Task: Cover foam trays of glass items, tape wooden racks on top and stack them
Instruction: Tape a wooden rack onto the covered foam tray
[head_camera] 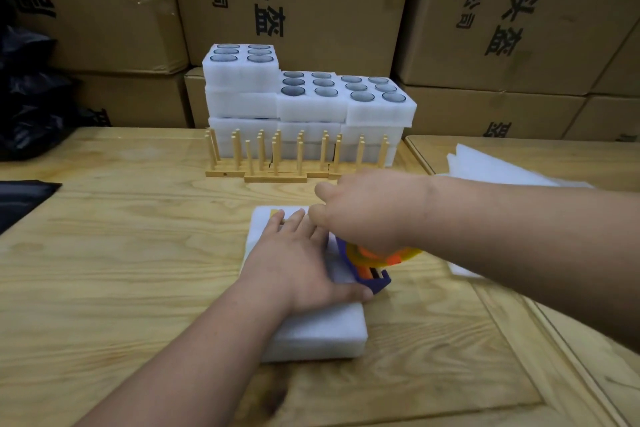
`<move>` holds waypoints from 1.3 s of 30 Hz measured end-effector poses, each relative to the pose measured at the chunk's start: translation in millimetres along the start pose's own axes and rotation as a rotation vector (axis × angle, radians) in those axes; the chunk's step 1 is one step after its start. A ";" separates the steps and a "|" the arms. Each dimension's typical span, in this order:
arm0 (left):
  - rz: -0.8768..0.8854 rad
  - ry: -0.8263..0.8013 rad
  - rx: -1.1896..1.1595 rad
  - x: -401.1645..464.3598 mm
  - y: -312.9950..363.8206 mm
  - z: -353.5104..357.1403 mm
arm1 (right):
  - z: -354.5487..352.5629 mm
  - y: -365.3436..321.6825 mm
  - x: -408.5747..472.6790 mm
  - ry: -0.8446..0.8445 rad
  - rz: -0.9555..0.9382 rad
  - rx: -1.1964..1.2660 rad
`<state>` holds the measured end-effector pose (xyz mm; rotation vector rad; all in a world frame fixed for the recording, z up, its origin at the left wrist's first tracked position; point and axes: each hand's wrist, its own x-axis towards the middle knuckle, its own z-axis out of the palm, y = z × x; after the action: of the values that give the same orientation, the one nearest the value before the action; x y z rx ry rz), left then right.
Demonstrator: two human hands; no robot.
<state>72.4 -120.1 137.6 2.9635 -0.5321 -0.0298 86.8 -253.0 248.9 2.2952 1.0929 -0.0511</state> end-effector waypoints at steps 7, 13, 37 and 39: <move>-0.009 0.008 0.022 0.5 -3.6 5.5 | 24.3 -3.7 -6.7 0.001 0.024 -0.062; -0.027 -0.001 0.045 0.4 -4.9 6.6 | 31.1 14.7 -14.4 0.020 0.154 0.072; 0.222 -0.336 0.344 1.0 56.6 -8.9 | 187.0 -57.2 -198.5 0.435 1.492 1.508; 0.206 -0.366 0.389 2.5 60.7 -9.3 | 193.4 -59.2 -200.5 0.431 1.526 1.510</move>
<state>54.3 -176.3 154.9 3.2715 -0.9887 -0.5119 -48.1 -465.3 115.4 3.8199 -1.4014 0.3357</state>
